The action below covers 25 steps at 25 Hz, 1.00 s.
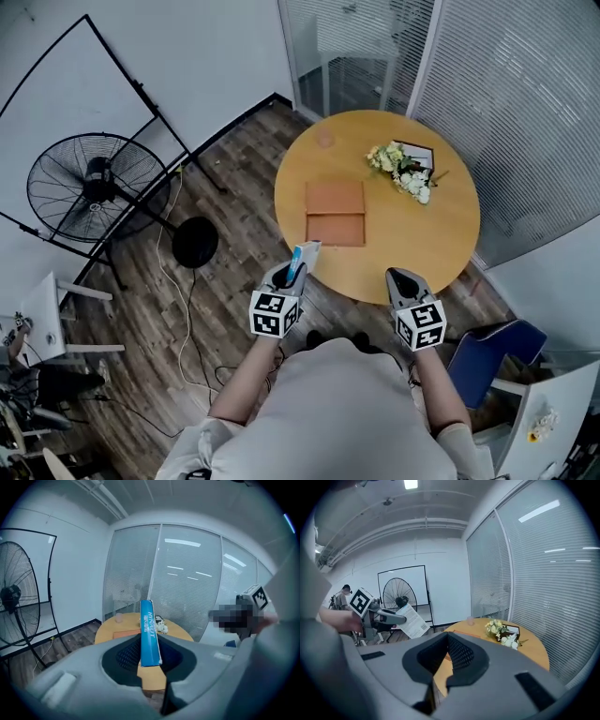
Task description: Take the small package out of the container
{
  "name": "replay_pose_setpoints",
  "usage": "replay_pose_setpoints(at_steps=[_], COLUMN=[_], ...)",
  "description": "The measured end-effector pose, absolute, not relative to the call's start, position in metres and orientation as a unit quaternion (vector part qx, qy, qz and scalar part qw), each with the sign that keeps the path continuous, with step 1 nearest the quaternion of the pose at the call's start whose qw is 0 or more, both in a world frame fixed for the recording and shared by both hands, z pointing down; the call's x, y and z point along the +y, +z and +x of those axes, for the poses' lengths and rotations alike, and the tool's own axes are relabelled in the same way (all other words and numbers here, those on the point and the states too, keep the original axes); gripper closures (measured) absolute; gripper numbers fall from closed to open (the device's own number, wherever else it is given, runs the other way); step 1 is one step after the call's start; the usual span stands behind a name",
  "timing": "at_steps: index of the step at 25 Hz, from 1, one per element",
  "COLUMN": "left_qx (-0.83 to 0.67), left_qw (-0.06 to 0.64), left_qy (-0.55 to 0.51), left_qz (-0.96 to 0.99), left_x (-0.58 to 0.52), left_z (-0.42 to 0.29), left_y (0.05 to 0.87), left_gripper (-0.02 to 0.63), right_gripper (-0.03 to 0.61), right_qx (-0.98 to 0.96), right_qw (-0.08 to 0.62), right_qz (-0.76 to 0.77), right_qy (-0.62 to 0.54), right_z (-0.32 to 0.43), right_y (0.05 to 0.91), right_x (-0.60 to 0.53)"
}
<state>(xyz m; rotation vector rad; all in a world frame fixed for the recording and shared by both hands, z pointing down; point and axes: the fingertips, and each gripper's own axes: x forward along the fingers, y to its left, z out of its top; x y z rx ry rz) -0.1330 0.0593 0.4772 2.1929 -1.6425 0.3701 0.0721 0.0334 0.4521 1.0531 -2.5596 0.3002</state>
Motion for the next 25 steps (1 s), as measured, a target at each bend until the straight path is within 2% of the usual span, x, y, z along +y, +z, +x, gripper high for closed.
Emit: replay_pose_setpoints(at_steps=[13,25], left_qx=[-0.608,-0.611], left_qw=[0.167,0.162], left_qy=[0.110,0.101], left_qz=[0.769,0.768], left_x=[0.062,0.063], left_z=[-0.126,-0.112], left_y=[0.443,0.436], left_gripper=[0.540,0.540], right_gripper=[0.575,0.575], right_qx=[-0.918,-0.916], right_qw=[0.143,0.141], right_qz=[0.362,0.367], right_qy=[0.080,0.076], right_z=[0.083,0.102], right_y=[0.418,0.413], right_x=[0.019,0.021])
